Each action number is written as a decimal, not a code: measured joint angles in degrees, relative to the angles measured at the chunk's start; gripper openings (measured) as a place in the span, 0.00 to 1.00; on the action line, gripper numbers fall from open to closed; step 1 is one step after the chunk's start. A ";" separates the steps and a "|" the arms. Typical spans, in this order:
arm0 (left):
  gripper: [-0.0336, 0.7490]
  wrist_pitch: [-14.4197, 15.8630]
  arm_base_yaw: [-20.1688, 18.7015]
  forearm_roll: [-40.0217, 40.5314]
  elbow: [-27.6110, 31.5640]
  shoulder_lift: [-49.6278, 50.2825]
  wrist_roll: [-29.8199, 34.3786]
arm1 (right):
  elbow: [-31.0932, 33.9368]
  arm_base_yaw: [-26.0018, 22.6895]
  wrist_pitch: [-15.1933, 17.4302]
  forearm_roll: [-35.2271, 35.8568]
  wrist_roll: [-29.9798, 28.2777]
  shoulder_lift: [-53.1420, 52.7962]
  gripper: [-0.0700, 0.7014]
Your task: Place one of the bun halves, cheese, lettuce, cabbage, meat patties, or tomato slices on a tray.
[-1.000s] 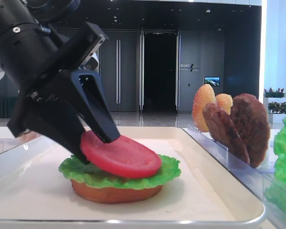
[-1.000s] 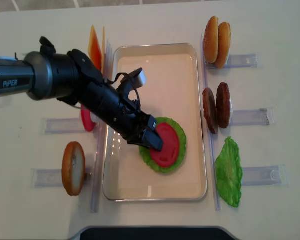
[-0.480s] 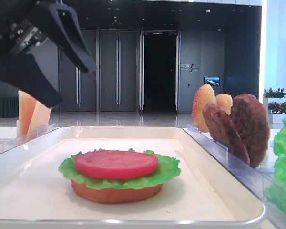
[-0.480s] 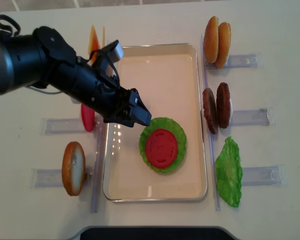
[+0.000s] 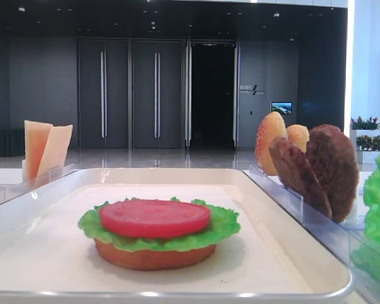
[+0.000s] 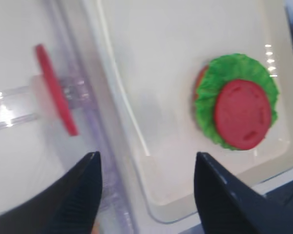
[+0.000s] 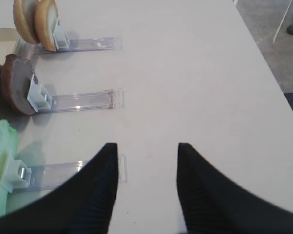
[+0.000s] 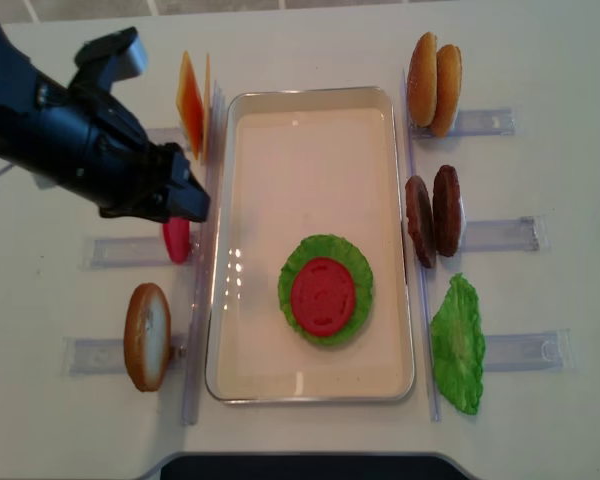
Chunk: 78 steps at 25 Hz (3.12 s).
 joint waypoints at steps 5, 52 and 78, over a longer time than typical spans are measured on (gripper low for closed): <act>0.61 5.32 6.01 12.05 -1.69 -2.96 -5.84 | 0.00 0.00 0.00 0.00 0.00 0.00 0.49; 0.61 13.07 9.85 28.55 25.69 -65.47 -12.15 | 0.00 0.00 0.00 0.00 0.00 -0.01 0.49; 0.61 9.85 9.85 27.21 27.60 -74.92 -11.70 | 0.00 0.00 0.00 0.00 0.00 -0.01 0.49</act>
